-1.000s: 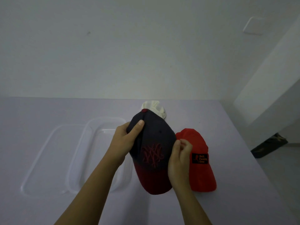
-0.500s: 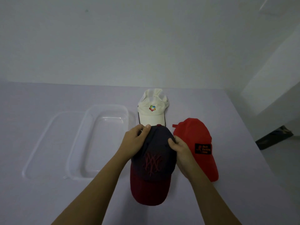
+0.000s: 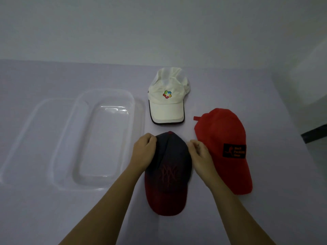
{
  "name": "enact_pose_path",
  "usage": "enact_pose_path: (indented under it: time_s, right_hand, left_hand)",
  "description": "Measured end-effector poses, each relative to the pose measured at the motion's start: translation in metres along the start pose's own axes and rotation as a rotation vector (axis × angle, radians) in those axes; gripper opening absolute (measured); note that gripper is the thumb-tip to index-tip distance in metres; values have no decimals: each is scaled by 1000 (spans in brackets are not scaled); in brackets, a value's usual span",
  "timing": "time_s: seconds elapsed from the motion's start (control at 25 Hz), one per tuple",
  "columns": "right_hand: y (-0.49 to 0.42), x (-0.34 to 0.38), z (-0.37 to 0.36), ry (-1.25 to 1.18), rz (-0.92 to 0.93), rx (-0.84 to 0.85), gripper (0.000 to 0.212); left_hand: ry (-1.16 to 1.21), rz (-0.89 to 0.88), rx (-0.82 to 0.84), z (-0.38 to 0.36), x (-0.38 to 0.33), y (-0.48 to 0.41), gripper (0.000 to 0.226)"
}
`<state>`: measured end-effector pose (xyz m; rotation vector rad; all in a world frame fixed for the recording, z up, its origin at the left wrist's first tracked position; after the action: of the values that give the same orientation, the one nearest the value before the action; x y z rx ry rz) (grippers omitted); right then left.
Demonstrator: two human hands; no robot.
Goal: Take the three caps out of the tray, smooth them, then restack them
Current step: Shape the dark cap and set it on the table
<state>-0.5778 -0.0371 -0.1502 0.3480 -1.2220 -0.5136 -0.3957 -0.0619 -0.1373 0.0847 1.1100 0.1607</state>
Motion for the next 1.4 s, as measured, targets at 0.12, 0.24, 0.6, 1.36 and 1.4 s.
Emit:
enact_pose_path:
  time_s: [0.12, 0.24, 0.6, 1.36, 1.4]
  right_hand:
    - [2, -4, -12, 64, 24, 91, 24]
    - [-5, -4, -16, -133, -49, 76, 16]
    - [-35, -2, -18, -105, -330, 174, 43]
    - [-29, 10, -20, -57, -95, -44, 25]
    - [-24, 9, -19, -95, -78, -19, 21]
  left_hand:
    - [85, 15, -19, -7, 6, 4, 25]
    - [3, -26, -5, -11, 6, -1, 23]
    - [-166, -70, 17, -12, 18, -13, 28]
    - [-112, -104, -29, -7, 13, -14, 42]
    - [-77, -121, -67, -6, 12, -8, 47]
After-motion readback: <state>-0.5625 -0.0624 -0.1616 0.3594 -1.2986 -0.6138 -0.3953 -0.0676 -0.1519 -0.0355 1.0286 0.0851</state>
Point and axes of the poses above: each hand's wrist, its own y-axis away from the middle knuckle, its own z-axis out of the back of the hand, x = y × z, the point moved 3 cm from there along -y, towards the middle knuckle, and after that the axes turned 9 degrees about -z, right-handed, at the moved point
